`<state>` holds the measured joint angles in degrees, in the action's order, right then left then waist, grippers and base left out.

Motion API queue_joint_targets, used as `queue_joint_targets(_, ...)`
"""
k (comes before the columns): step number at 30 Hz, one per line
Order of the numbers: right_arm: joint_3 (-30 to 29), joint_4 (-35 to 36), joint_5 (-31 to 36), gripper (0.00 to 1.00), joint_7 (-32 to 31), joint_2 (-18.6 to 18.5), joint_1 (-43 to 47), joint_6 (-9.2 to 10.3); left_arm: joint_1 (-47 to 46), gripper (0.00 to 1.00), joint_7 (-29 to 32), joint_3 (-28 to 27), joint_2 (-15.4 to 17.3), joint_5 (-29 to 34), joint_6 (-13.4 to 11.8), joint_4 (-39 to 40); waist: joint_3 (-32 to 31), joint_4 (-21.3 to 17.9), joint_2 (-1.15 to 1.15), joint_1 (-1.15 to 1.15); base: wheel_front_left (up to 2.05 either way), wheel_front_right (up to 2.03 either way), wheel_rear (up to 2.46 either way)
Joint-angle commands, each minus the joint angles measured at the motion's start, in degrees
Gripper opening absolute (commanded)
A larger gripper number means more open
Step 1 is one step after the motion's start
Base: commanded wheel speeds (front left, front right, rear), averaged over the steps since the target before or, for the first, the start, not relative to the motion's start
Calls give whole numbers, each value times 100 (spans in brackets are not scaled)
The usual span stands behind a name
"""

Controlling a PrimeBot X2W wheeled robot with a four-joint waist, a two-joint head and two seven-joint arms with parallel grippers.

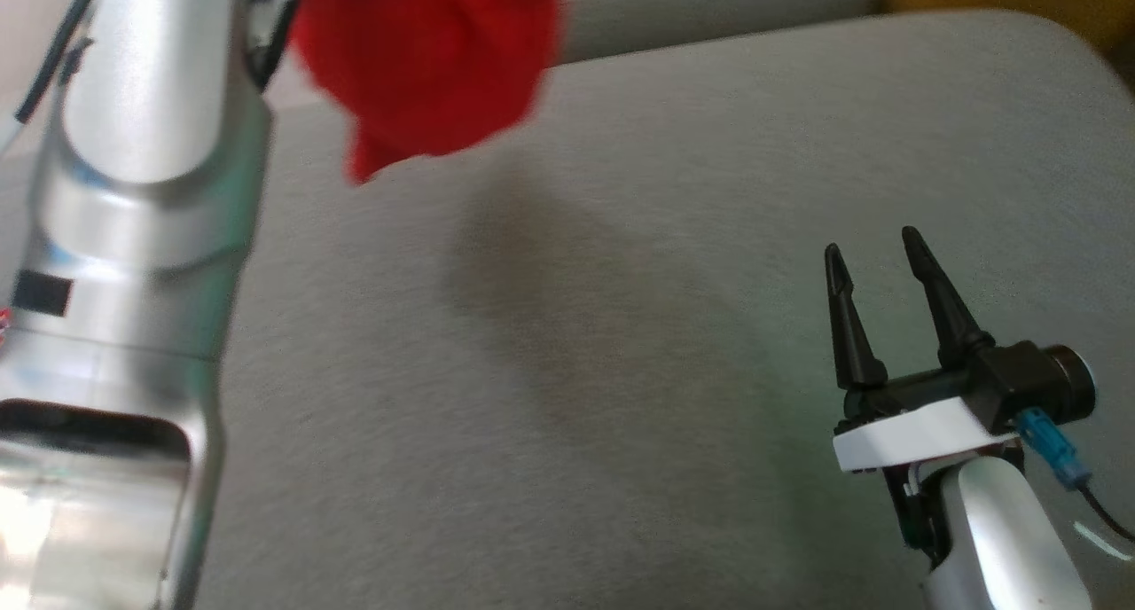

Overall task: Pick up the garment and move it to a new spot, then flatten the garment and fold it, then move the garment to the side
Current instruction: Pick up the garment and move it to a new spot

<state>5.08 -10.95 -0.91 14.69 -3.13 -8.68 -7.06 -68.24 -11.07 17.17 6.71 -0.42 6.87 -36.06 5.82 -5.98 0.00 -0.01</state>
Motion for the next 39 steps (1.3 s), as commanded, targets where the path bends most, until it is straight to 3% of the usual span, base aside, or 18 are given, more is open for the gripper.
queue_joint_targets(1,103,218,-73,100,30,24,-99,-43,-249,0,50,-52,126,-141,22,311,142,-722,0,1,0,0,0)
queue_joint_targets(5,117,280,-242,100,30,24,-174,-43,-56,0,121,179,4,-553,52,685,312,-1143,0,1,0,0,0)
queue_joint_targets(8,135,312,-369,100,30,24,-228,-43,423,0,139,707,109,-795,58,735,415,-1360,0,1,0,0,0)
queue_joint_targets(11,131,321,-442,100,30,24,-253,-43,1066,0,16,1155,261,-891,59,482,529,-1435,0,1,0,0,0)
queue_joint_targets(14,146,247,-454,100,30,24,-204,-43,1778,0,-239,1369,197,-910,2,-27,567,-1383,0,1,0,0,0)
queue_joint_targets(15,167,205,-448,100,30,24,-170,-43,2018,31,-293,1353,130,-963,-86,-266,561,-1349,0,1,0,0,0)
queue_joint_targets(16,191,165,-437,100,30,24,-141,-43,2217,100,-336,1334,75,-991,-188,-472,551,-1311,0,1,0,0,0)
queue_joint_targets(19,245,70,-413,100,30,24,-66,-43,2709,100,-386,1176,-58,-1013,-625,-674,521,-1139,0,1,0,0,0)
queue_joint_targets(25,143,-82,-357,100,30,25,139,-43,3971,100,-391,553,-239,-1070,-1197,575,209,-513,0,1,0,0,0)
queue_joint_targets(29,60,-170,-339,100,30,25,379,-43,5095,100,-392,166,-309,-1032,-1371,1457,-242,-114,0,1,0,0,0)
queue_joint_targets(39,38,79,-337,100,31,25,871,-43,6953,100,-392,-563,-379,-1129,-1459,3154,-881,429,0,1,0,0,0)
